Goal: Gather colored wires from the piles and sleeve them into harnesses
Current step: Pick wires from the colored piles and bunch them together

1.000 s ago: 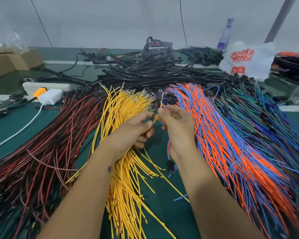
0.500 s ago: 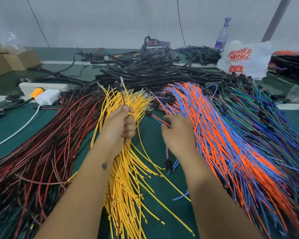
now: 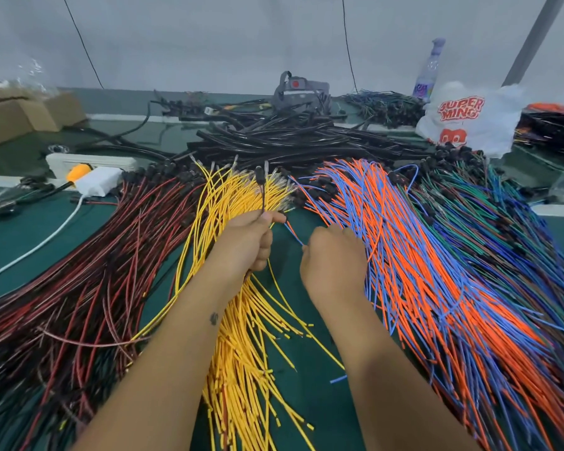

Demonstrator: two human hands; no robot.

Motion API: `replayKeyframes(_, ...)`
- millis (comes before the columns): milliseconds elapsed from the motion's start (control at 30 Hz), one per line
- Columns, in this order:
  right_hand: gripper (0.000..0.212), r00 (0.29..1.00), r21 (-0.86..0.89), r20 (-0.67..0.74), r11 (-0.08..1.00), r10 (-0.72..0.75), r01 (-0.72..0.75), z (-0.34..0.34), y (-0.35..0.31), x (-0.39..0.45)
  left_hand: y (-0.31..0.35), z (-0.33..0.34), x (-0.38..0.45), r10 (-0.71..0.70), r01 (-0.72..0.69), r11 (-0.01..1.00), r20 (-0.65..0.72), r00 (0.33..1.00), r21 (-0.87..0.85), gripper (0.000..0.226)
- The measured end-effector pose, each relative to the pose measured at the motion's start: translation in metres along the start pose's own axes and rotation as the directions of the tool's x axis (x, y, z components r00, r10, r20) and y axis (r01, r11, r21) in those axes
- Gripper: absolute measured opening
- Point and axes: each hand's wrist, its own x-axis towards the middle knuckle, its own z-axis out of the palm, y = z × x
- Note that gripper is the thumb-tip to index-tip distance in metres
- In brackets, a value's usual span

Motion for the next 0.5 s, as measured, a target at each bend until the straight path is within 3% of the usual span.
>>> replayKeyframes(100, 0.017, 0.998, 0.089, -0.048, 0.995, 0.042, -0.037, 0.0, 0.003, 0.002, -0.001, 0.001, 0.0, 0.015, -0.015, 1.0, 0.01, 1.0, 0.013, 0.027)
replayKeyframes(233, 0.015, 0.969, 0.392, -0.161, 0.913, 0.188, -0.112, -0.004, 0.004, 0.0, -0.001, 0.0, 0.001, -0.011, 0.011, 1.0, 0.004, 1.0, 0.02, 0.027)
replayKeyframes(333, 0.004, 0.904, 0.493, -0.357, 0.87, 0.234, -0.03, -0.007, 0.003, -0.002, -0.002, 0.0, 0.001, 0.003, -0.002, 1.0, -0.02, 1.0, 0.019, 0.026)
replayKeyframes(500, 0.015, 0.93, 0.654, -0.343, 0.744, 0.133, 0.135, -0.011, -0.005, -0.003, -0.003, 0.003, -0.001, 0.104, -0.104, 0.994, -0.008, 0.995, 0.041, 0.03)
